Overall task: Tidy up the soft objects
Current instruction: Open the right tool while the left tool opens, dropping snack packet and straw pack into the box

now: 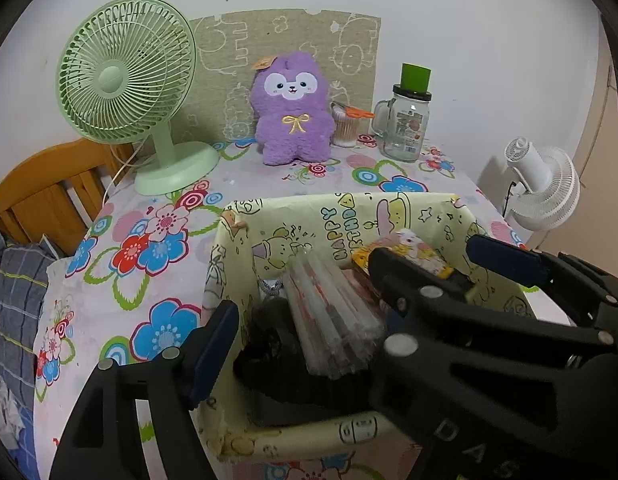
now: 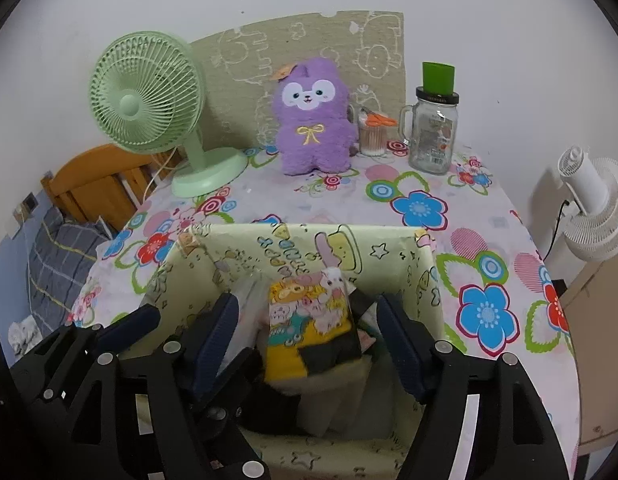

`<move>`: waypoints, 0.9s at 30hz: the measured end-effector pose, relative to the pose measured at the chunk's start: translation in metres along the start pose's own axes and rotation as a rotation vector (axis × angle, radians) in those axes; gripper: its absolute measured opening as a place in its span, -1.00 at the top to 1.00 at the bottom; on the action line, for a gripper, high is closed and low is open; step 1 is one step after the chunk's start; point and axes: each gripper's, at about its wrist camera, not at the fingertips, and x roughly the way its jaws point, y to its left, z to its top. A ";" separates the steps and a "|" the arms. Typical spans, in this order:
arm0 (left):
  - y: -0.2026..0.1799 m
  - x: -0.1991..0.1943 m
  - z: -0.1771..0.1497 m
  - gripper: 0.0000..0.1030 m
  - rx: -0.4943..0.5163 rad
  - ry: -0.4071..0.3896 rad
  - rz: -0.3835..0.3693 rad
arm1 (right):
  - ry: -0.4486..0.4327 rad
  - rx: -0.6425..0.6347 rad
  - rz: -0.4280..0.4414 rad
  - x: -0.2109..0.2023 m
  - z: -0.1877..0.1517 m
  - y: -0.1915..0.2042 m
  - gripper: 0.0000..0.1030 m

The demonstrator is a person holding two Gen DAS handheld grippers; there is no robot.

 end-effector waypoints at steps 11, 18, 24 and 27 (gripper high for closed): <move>0.001 -0.015 -0.014 -0.54 -0.003 -0.016 -0.010 | 0.002 -0.006 -0.009 -0.015 -0.020 0.008 -0.46; -0.003 -0.029 -0.023 -0.59 -0.001 -0.037 -0.018 | -0.012 -0.010 -0.010 -0.029 -0.028 0.010 -0.46; -0.007 -0.040 -0.029 -0.63 -0.003 -0.056 -0.021 | -0.029 -0.008 -0.015 -0.044 -0.036 0.009 -0.46; -0.010 -0.048 -0.032 -0.65 0.001 -0.069 -0.025 | -0.040 -0.006 -0.019 -0.053 -0.040 0.007 -0.47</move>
